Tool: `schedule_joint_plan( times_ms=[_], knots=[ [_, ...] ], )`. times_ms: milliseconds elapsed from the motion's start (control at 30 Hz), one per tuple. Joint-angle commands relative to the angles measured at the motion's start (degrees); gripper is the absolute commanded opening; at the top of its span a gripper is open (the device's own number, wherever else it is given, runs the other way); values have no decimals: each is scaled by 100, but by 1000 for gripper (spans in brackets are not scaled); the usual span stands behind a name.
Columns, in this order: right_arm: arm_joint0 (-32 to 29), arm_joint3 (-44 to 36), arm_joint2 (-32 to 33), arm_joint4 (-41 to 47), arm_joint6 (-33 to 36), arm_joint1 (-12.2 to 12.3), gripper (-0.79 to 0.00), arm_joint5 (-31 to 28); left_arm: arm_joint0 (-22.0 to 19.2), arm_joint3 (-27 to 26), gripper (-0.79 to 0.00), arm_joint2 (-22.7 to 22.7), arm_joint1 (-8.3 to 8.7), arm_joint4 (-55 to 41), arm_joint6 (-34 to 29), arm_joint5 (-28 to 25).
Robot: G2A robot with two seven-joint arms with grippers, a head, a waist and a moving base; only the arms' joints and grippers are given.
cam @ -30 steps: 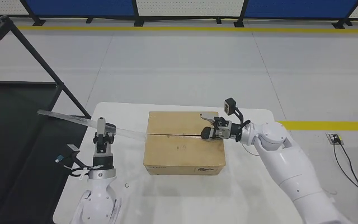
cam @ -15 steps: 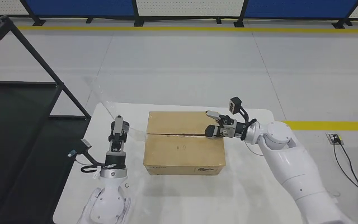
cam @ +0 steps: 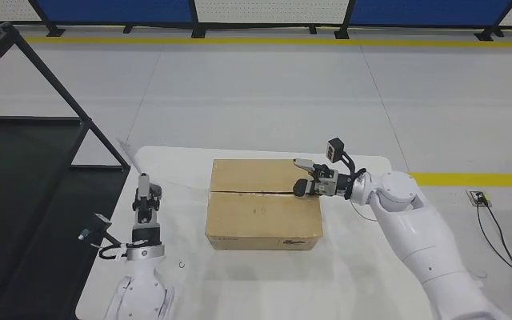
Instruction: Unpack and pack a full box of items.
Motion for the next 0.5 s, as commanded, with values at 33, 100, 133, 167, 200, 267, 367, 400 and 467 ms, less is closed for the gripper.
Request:
schedule_joint_plan(
  times_ms=[33,100,133,167,200,267,367,400,467],
  knots=[
    [51,72,-13,13,26,-14,0,-10,74,202,0,-247,9,-123,18,65],
    [91,114,-30,15,38,-26,0,-14,81,333,0,-359,10,-233,-2,108],
    [110,132,-41,10,46,-33,0,-20,77,406,0,-417,11,-266,1,126],
    [128,153,-50,13,47,-39,0,-24,69,477,0,-456,9,-367,-24,138],
    [143,174,-60,23,56,-47,0,-22,55,540,0,-493,7,-471,-72,156],
    [177,217,-84,13,67,-61,0,-26,39,671,0,-540,9,-501,-148,200],
    [211,277,-104,7,64,-77,0,-47,86,768,0,-489,3,-496,-335,140],
    [222,297,-106,14,59,-81,0,-46,137,763,0,-421,-2,-488,-439,68],
    [242,333,-114,9,65,-89,0,-48,236,773,0,-282,-8,-350,-635,6]
  ],
)
